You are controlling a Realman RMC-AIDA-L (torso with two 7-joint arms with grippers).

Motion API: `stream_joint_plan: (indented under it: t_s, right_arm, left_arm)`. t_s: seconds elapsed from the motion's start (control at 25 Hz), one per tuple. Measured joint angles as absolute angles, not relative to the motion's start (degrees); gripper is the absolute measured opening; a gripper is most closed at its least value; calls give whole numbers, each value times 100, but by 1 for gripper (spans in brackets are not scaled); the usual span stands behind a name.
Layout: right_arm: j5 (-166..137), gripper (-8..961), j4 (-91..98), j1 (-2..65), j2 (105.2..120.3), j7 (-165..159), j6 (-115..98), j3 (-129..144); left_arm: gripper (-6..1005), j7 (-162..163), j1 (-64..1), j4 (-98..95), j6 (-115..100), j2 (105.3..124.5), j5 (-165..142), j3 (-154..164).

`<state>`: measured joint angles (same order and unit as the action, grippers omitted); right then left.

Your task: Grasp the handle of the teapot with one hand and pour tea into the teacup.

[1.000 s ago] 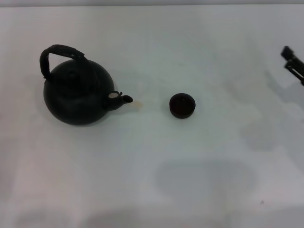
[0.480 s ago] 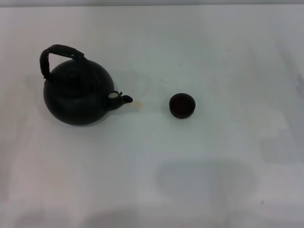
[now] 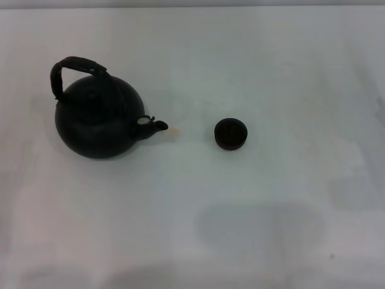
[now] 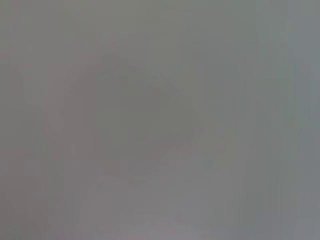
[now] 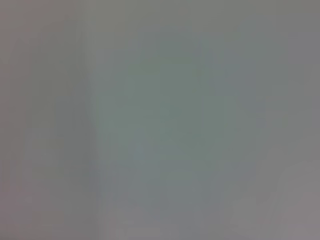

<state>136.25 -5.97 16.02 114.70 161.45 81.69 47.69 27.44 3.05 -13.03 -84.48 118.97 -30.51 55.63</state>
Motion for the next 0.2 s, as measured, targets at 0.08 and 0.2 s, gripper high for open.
stream_joint_plan:
  t_s: [0.08,0.2]
  right_arm:
    - [13623,851,-591,1614,11470,16146,8202,4791]
    - [13616,851,-590,1630,11470,16154,8198,4817]
  left_arm:
    - [847,2670,227,-1253,-8446,11898,-3036,5563]
    - [847,2561,135,-1163,-8439,11892,-3051,5572]
